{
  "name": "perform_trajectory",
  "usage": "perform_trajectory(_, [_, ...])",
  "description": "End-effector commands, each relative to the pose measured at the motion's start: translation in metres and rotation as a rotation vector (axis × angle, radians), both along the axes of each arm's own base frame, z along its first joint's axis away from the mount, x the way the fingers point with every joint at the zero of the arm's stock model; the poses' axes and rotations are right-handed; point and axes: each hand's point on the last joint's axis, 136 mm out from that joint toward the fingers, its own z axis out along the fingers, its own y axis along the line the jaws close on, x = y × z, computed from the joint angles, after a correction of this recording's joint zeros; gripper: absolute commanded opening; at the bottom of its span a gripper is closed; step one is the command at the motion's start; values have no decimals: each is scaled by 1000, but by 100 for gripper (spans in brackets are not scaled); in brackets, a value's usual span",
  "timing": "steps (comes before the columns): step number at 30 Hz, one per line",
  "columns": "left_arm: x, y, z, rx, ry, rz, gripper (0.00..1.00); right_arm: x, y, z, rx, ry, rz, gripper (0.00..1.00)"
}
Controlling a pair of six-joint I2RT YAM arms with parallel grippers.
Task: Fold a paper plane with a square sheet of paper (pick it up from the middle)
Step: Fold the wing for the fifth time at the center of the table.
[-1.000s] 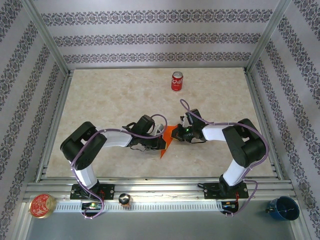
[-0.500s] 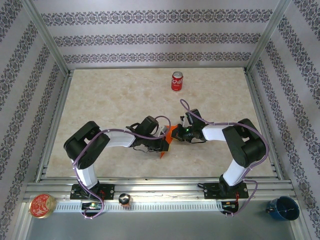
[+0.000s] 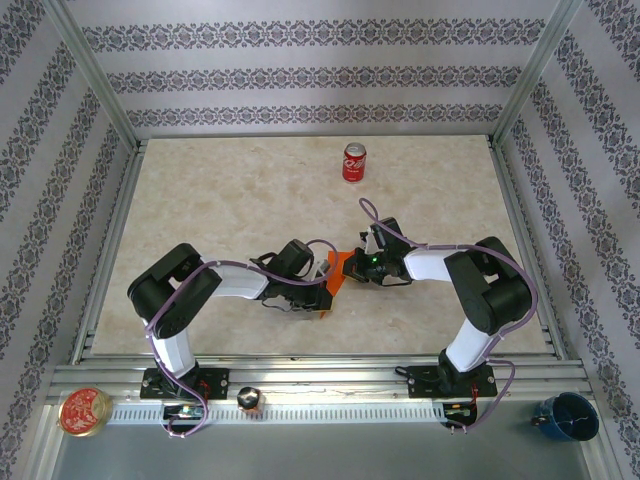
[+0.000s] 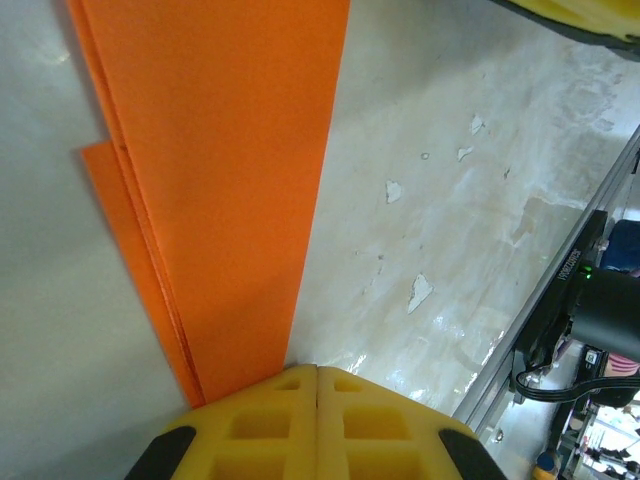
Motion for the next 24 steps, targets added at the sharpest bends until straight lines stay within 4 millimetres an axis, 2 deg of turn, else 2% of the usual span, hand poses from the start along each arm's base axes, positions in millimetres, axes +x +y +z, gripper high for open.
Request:
perform_trajectory(1, [-24,15,-14,73,52,-23,0,-12,-27,-33,-144,84,-40,0])
perform_trajectory(20, [-64,48,-21,130,99,-2,0,-13,-31,-34,-173,93,-46,0])
perform_trajectory(22, [-63,48,-15,127,79,4,0,-12,-31,-33,-171,90,-45,0])
perform_trajectory(24, [-53,44,4,101,3,21,0,-12,-30,-32,-170,91,-42,0])
